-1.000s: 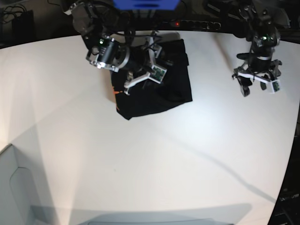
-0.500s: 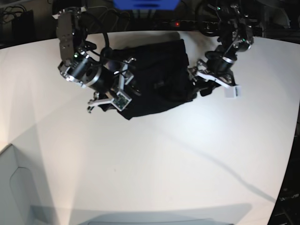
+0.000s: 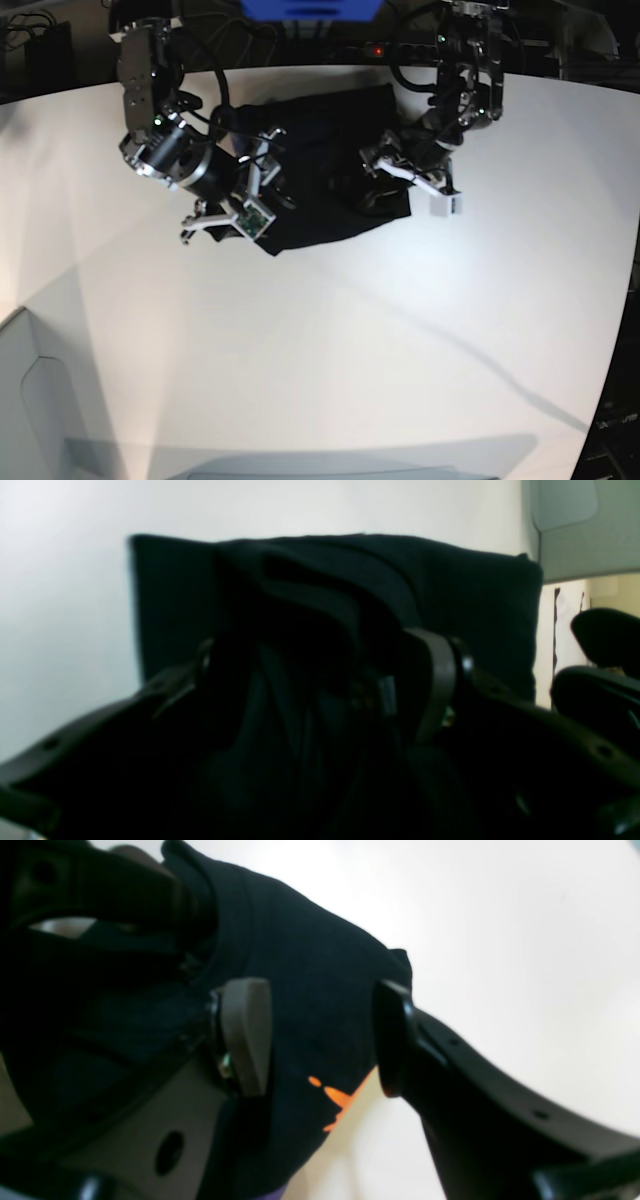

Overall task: Fold the T-shirt properly
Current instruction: 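Grasp the bundle's edge with the left gripper beside the right gripper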

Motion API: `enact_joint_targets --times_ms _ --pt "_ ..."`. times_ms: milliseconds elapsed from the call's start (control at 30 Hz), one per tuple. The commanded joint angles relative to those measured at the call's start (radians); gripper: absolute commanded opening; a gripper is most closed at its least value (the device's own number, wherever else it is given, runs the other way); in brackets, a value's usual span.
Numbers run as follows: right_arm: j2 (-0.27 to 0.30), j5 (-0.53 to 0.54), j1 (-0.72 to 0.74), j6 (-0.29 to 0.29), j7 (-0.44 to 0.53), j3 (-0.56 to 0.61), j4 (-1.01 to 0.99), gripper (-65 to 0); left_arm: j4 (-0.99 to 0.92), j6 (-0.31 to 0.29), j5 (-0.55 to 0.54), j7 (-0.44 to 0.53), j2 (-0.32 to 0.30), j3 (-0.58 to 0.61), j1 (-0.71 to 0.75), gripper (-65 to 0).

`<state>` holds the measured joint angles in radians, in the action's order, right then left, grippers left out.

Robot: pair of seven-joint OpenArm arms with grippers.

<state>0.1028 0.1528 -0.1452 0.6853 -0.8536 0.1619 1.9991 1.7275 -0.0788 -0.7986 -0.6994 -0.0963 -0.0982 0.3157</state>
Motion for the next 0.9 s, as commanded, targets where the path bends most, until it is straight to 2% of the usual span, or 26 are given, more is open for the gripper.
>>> enact_joint_targets --times_ms 0,300,500,567,767,867 --pt "0.002 0.011 0.008 0.013 0.021 -0.002 0.018 -31.7 0.007 -0.009 -0.014 0.011 -0.001 0.01 -0.01 -21.6" --pt "0.004 0.009 0.006 0.013 0.021 0.0 0.018 -31.7 -0.083 -0.009 -0.015 0.013 -0.001 0.081 -0.049 -21.7" --pt "0.004 0.009 0.008 0.013 0.021 0.0 0.016 -31.7 -0.079 -0.016 -0.023 0.013 -0.001 0.114 -0.054 -23.1" --pt "0.004 0.009 0.009 0.013 0.021 0.0 0.015 -31.7 -0.079 -0.016 -0.023 0.013 -0.001 0.117 -0.056 -30.4" --pt "0.004 0.009 0.009 0.013 0.021 0.0 0.015 -31.7 -0.076 -0.011 -0.025 0.013 0.0 0.117 -0.059 -65.0" --pt "0.005 0.009 0.009 0.013 0.021 0.0 0.015 -31.7 -0.074 -0.011 -0.026 0.007 0.0 0.119 -0.071 -63.8"
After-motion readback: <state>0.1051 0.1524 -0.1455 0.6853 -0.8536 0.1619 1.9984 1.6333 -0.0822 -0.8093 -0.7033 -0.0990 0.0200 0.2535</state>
